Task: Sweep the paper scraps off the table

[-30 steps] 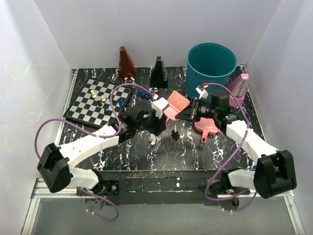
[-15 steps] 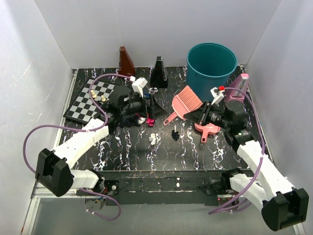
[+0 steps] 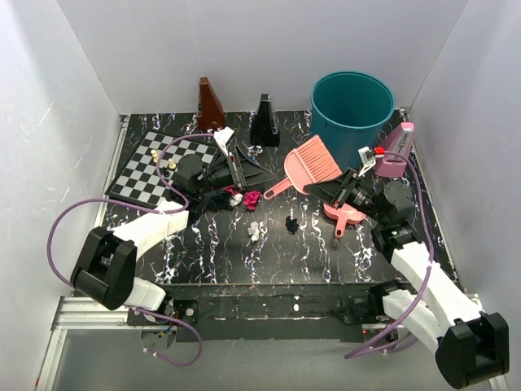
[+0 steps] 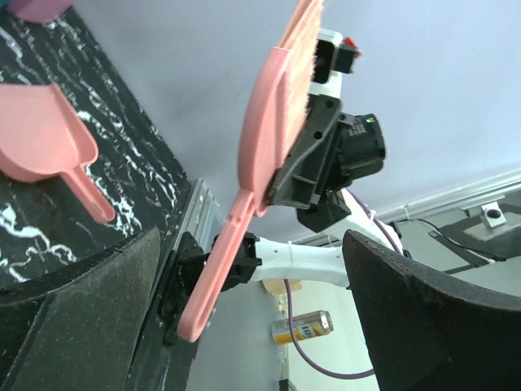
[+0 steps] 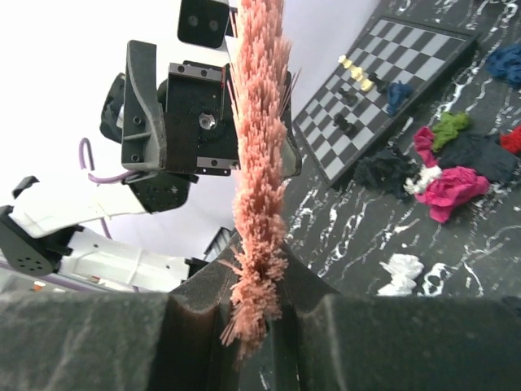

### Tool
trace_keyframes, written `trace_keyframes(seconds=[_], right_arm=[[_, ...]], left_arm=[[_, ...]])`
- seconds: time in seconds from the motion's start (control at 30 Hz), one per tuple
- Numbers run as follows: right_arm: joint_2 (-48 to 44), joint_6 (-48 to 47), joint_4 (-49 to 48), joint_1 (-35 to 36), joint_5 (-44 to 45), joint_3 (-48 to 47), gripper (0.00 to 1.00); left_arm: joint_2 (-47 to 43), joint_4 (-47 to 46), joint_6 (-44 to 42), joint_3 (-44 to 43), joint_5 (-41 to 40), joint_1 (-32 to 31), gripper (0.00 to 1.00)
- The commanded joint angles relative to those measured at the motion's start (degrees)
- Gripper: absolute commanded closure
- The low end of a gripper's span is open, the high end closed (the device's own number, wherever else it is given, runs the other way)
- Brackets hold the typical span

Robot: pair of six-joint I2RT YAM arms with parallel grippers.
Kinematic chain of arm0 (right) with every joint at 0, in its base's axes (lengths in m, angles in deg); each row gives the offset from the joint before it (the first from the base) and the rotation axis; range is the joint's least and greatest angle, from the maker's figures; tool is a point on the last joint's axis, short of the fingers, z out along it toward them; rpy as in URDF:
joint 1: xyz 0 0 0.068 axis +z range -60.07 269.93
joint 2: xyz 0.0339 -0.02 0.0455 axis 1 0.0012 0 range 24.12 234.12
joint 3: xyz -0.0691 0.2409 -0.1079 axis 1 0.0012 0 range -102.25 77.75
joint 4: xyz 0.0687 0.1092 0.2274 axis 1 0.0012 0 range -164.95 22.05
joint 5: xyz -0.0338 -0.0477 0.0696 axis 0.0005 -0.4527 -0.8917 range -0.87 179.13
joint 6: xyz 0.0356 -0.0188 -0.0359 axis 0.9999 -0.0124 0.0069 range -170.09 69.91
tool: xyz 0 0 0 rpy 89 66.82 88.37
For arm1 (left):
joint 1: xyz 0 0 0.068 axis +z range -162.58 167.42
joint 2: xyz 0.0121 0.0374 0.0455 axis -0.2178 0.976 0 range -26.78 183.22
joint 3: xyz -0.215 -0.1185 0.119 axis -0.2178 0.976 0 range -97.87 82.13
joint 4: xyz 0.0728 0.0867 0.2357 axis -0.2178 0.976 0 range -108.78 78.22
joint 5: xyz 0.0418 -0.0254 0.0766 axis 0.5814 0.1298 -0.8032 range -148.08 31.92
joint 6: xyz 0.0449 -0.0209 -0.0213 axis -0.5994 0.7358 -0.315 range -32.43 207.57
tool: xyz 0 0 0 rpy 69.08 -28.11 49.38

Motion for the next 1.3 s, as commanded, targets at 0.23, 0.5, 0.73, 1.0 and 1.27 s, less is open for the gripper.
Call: trace_keyframes(seconds=[0.23,0.5,0.73,1.0,1.27], right_arm=[[13.54,18.37,-35.91,-0.22,-2.70,2.02,0.99],[19.97,24.10,-48.16,0.04,-0.77,3.52,0.99],[18.13,21.11,-43.16,0.57,0.72,4.14,0.99],[16.28,18.74,-38.76,2.06,2.39,4.75,0.99],[15.76,17.68,-36.56,2.59,5.56,5.98,0.99]], left_arm=[[-1.89,-11.03,3.74,1.52,-0.71,-1.04,0.14],[-1.19,-13.49,4.79,2.93,-3.08,-1.92,0.18],[-1.10,-14.11,4.89,3.72,-4.31,-2.18,0.24],[-0.92,-14.73,4.80,4.08,-5.81,-2.36,0.30],[-1.19,-14.55,4.01,4.25,-6.51,-2.62,0.39]])
